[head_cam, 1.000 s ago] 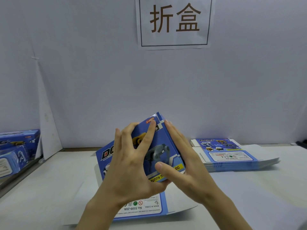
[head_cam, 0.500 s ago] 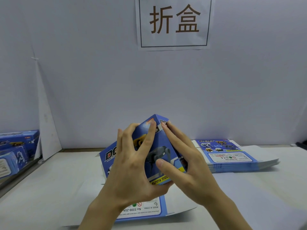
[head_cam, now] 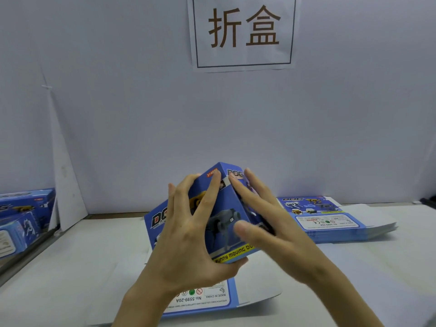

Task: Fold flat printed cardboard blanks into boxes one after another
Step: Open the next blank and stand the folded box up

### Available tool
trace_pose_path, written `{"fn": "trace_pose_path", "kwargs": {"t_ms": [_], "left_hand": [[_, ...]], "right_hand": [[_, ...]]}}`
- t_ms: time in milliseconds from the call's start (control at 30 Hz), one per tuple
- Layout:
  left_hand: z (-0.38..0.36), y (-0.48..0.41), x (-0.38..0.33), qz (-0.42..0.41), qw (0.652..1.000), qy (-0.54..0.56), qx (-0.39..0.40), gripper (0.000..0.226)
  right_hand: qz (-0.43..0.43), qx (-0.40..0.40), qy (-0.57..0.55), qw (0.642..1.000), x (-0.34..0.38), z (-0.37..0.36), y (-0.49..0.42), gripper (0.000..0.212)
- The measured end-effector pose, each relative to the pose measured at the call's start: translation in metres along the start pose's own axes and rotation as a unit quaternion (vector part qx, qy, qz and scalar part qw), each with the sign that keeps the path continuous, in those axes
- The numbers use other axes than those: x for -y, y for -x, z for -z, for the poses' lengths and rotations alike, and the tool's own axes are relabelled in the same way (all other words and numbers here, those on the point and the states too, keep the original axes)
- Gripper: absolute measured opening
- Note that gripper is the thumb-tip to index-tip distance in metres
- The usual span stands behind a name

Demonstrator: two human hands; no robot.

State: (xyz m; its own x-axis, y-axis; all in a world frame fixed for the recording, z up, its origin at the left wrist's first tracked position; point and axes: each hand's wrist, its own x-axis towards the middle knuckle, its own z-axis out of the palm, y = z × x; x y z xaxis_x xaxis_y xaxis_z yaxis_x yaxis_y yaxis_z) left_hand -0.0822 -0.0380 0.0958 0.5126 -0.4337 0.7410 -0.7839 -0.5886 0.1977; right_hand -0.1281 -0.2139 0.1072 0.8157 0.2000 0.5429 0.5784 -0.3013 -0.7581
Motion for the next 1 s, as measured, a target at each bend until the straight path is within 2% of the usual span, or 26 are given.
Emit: {"fn": "trace_pose_path", "kwargs": {"t_ms": [67, 167, 300, 400, 467, 600, 733, 867, 900, 1000], "left_hand": [[0.002, -0.002, -0.005, -0.01, 1.0, -0.001, -0.003, 0.115], [-0.002, -0.005, -0.011, -0.02, 1.0, -0.013, -0.004, 0.112], [-0.007, -0.005, -0.009, -0.028, 0.999, -0.028, 0.026, 0.107], [-0.016, -0.005, -0.007, -0.029, 0.998, -0.025, 0.042, 0.096], [-0.022, -0.006, -0.007, 0.005, 0.999, -0.008, 0.046, 0.099], [-0.024, -0.002, -0.005, 0.123, 0.984, 0.094, 0.092, 0.101], [-0.021, -0.002, 0.0, 0.232, 0.944, 0.215, 0.096, 0.079], [-0.013, -0.008, -0.008, 0.244, 0.889, 0.378, 0.088, 0.033], [-0.01, -0.009, -0.012, 0.239, 0.871, 0.419, 0.095, 0.028], [-0.005, -0.008, -0.019, 0.198, 0.863, 0.461, 0.064, 0.05]], "right_hand": [[-0.016, -0.004, -0.053, 0.998, 0.0, 0.007, 0.0, 0.068], [-0.051, -0.053, -0.077, 0.994, -0.003, 0.006, -0.001, 0.074], [-0.077, -0.03, 0.001, 0.997, -0.005, 0.008, -0.002, 0.076], [-0.064, -0.107, 0.051, 0.991, -0.006, 0.008, -0.004, 0.081], [-0.044, -0.168, 0.07, 0.982, -0.01, 0.005, -0.006, 0.088], [0.003, -0.227, 0.137, 0.964, -0.018, -0.008, -0.008, 0.098], [0.05, -0.247, 0.161, 0.954, -0.02, -0.014, -0.008, 0.104], [0.047, -0.241, 0.189, 0.951, -0.013, -0.018, -0.007, 0.103], [0.053, -0.231, 0.21, 0.948, -0.01, -0.019, -0.008, 0.103], [0.094, -0.18, 0.225, 0.953, 0.0, -0.019, -0.006, 0.096]]}}
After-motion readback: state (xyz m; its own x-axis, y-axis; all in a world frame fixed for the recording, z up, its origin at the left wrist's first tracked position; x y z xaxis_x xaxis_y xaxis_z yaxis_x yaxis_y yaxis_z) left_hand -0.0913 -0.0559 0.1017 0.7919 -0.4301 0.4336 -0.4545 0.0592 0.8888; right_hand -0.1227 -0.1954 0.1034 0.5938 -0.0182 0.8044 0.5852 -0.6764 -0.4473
